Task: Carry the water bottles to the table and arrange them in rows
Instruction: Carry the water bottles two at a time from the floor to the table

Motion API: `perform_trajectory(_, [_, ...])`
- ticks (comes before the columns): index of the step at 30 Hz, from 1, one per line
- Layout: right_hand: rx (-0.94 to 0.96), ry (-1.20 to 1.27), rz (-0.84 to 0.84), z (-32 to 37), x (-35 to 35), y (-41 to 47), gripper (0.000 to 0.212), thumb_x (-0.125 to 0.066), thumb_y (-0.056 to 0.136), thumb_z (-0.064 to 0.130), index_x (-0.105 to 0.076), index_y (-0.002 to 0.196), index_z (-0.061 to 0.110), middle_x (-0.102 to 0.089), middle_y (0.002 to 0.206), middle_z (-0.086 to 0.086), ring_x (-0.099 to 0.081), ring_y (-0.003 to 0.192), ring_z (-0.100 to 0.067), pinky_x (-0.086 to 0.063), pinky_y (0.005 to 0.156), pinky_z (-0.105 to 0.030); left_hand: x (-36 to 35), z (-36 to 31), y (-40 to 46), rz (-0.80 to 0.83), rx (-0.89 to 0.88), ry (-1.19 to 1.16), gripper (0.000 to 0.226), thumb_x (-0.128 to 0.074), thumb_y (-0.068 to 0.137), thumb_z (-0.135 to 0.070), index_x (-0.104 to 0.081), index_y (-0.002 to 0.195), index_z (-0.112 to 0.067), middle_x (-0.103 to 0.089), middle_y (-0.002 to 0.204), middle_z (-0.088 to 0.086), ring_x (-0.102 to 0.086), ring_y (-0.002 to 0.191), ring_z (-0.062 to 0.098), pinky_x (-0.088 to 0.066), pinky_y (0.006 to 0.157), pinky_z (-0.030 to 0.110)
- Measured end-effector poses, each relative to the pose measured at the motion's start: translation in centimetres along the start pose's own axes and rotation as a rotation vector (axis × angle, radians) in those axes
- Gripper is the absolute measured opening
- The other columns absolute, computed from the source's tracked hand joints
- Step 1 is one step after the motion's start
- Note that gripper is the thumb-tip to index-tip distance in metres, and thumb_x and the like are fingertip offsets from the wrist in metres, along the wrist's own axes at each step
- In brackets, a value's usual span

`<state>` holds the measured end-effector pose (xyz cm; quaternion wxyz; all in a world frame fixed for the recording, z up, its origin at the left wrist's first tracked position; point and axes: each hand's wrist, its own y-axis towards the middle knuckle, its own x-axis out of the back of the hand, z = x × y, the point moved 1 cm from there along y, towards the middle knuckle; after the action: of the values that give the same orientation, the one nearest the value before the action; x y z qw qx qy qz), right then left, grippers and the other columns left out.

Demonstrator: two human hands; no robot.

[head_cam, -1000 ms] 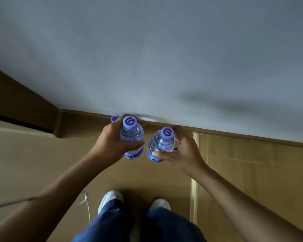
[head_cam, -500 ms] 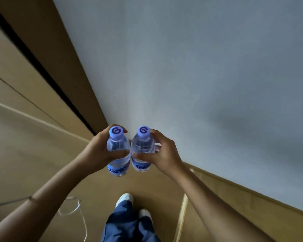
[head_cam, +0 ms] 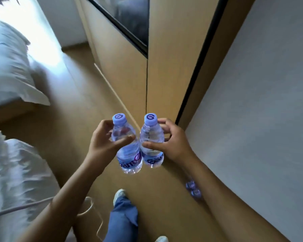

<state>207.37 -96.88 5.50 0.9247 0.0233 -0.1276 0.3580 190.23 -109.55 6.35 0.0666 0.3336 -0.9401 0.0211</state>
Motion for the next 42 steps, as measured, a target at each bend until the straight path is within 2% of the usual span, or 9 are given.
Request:
perform_trajectory(3, [0.043,-0.013,0.087,2.3,-5.1,4.5,0.061,-0.095,0.06,0.032,-0.062,0.111,0.04,-0.072,0.097,0.027,-0.068,0.09,0.006,-0.049,0.07,-0.008,5.4,0.3,1.6,-0.157,-0.012,-0.033,0.054,-0.088,0.055,-0.034,-0.065,0.1,-0.016,-0.073,0.099,0.004,-0.071,0.095,0.023,-0.057,0.082,0.036])
perform_trajectory(6, [0.032,0.021,0.135,3.8,-10.1,9.1,0.063,-0.095,0.06,0.032,-0.065,0.115,0.037,-0.074,0.099,0.019,-0.069,0.094,0.0,-0.054,0.074,-0.017,10.4,0.7,4.4,-0.247,-0.029,-0.05,0.053,-0.092,0.057,-0.026,-0.067,0.102,-0.016,-0.074,0.098,0.004,-0.072,0.092,0.022,-0.057,0.079,0.033])
perform_trajectory(8, [0.033,0.039,0.154,5.0,-13.3,12.0,0.067,-0.095,0.061,0.032,-0.066,0.12,0.033,-0.075,0.099,0.016,-0.07,0.096,-0.002,-0.056,0.079,-0.022,13.6,0.5,6.6,-0.267,-0.049,-0.042,0.053,-0.093,0.057,-0.023,-0.068,0.103,-0.018,-0.075,0.096,0.001,-0.072,0.088,0.015,-0.054,0.074,0.024])
perform_trajectory(10, [0.032,0.063,0.169,6.2,-16.1,14.8,0.065,-0.094,0.062,0.029,-0.066,0.121,0.033,-0.076,0.098,0.016,-0.07,0.095,-0.001,-0.055,0.076,-0.018,16.5,0.3,8.8,-0.262,-0.056,-0.031,0.047,-0.088,0.062,-0.023,-0.069,0.105,-0.019,-0.075,0.095,-0.001,-0.071,0.085,0.009,-0.052,0.071,0.018])
perform_trajectory(18, [0.016,0.101,0.246,9.4,-24.2,25.2,0.061,-0.094,0.063,0.022,-0.069,0.116,0.038,-0.076,0.102,0.012,-0.071,0.099,-0.008,-0.056,0.09,-0.03,25.1,0.5,17.3,-0.277,-0.098,-0.004,0.029,-0.083,0.074,-0.008,-0.071,0.099,-0.013,-0.073,0.09,0.009,-0.065,0.079,0.01,-0.052,0.072,0.02])
perform_trajectory(22, [0.006,0.109,0.256,9.9,-26.8,31.4,0.062,-0.095,0.061,0.021,-0.069,0.117,0.033,-0.076,0.097,0.018,-0.069,0.092,0.003,-0.051,0.078,-0.013,28.0,1.9,22.6,-0.349,-0.108,-0.017,0.031,-0.084,0.074,-0.01,-0.071,0.102,-0.017,-0.075,0.091,0.004,-0.069,0.083,0.012,-0.054,0.074,0.021])
perform_trajectory(26, [0.008,0.123,0.268,10.3,-29.2,39.4,0.063,-0.094,0.063,0.017,-0.07,0.12,0.024,-0.077,0.098,0.015,-0.069,0.09,0.005,-0.05,0.075,-0.011,30.8,3.3,29.8,-0.38,-0.114,-0.01,0.041,-0.085,0.072,-0.013,-0.071,0.11,-0.018,-0.076,0.096,0.0,-0.072,0.087,0.013,-0.054,0.074,0.02])
perform_trajectory(33, [0.038,0.117,0.349,12.7,-34.7,56.9,0.062,-0.093,0.062,0.012,-0.069,0.114,0.034,-0.077,0.097,0.015,-0.069,0.089,0.004,-0.053,0.077,-0.015,35.7,4.0,45.5,-0.44,-0.087,0.007,0.041,-0.084,0.072,-0.012,-0.07,0.11,-0.013,-0.075,0.094,-0.003,-0.067,0.084,0.001,-0.051,0.072,0.015])
perform_trajectory(42, [0.035,0.102,0.379,15.3,-40.8,75.5,0.067,-0.095,0.059,0.015,-0.065,0.113,0.041,-0.075,0.096,0.021,-0.071,0.089,0.003,-0.053,0.077,-0.014,42.9,5.1,62.3,-0.539,-0.048,-0.009,0.038,-0.085,0.071,-0.006,-0.072,0.106,-0.013,-0.076,0.092,0.004,-0.068,0.082,0.009,-0.055,0.076,0.024])
